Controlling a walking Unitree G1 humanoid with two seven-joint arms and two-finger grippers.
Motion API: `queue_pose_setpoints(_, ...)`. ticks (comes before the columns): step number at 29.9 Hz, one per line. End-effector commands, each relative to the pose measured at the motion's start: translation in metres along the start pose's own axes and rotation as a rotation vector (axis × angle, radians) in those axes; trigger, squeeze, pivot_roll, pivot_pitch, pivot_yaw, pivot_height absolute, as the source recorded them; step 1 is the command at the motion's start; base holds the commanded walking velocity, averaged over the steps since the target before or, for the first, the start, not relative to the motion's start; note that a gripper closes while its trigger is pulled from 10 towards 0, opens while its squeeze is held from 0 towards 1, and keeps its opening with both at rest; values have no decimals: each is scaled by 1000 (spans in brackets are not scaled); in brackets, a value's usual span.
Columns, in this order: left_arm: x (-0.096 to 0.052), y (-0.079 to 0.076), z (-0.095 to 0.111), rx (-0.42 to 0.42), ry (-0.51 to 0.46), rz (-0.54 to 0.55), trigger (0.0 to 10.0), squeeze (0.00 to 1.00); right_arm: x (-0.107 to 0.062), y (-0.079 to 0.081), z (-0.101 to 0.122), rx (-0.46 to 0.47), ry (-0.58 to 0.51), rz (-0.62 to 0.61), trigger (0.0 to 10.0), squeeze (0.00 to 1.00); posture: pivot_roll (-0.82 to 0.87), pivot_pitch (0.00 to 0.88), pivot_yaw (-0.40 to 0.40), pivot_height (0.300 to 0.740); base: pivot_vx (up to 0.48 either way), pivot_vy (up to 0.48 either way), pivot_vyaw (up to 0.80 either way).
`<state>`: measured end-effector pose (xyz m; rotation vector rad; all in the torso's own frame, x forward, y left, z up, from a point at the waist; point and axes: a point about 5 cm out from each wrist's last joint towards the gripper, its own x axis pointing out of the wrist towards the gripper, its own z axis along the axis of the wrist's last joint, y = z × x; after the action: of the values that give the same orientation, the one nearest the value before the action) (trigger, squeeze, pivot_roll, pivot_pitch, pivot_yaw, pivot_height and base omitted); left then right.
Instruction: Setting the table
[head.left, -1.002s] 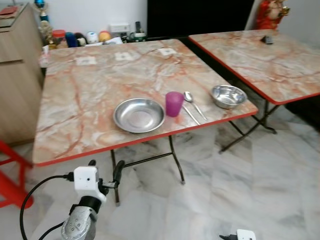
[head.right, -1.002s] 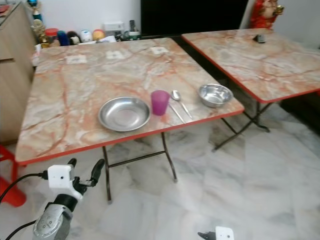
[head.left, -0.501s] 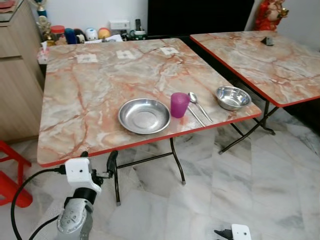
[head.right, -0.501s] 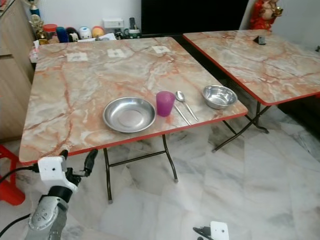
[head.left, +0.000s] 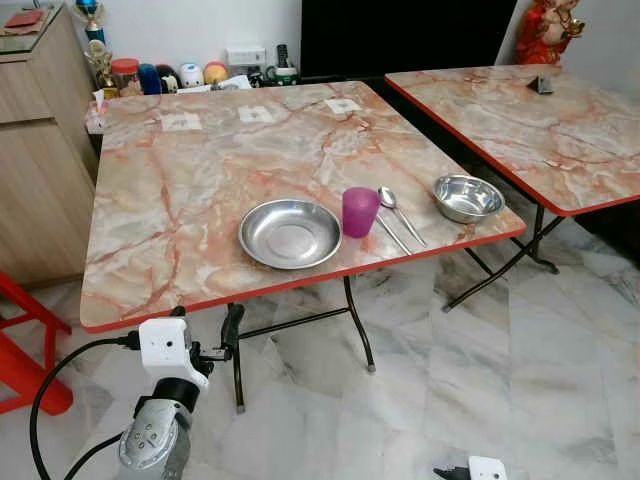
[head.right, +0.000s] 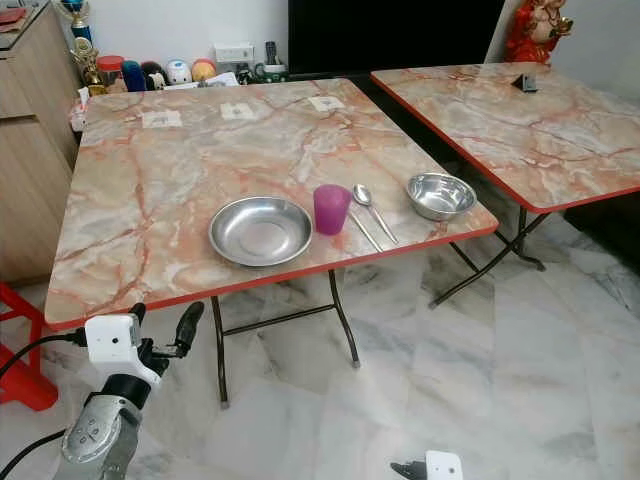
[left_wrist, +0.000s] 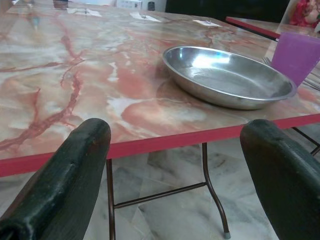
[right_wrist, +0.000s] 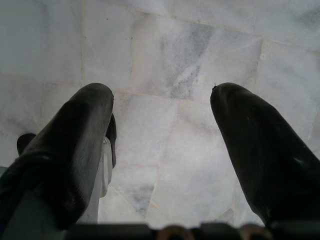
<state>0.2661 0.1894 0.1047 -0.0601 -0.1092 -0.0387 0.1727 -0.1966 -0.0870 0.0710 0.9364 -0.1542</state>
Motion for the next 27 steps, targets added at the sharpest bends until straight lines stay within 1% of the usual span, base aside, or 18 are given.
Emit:
queue_pose_setpoints(1, 1, -4, 2, -5, -6, -20, 0, 0, 0, -1, 0, 10, 3, -7, 10000, 0, 119, 79, -74, 740, 0, 0, 0)
queue_pose_setpoints(18, 1, 1, 7, -8, -22, 6, 0, 0, 1, 4, 4, 7, -5, -5, 10000, 0, 121, 80, -75, 740, 0, 0, 0)
queue_pose_setpoints(26, 1, 4, 7, 13, -17, 25, 0, 0, 1, 3, 4, 2, -7, -4, 10000, 0, 120, 84, -78, 740, 0, 0, 0)
queue_pose_setpoints(27, 1, 5, 7, 16, -16, 27, 1451, 0, 1, 3, 4, 1, -8, -4, 10000, 0, 120, 84, -78, 740, 0, 0, 0)
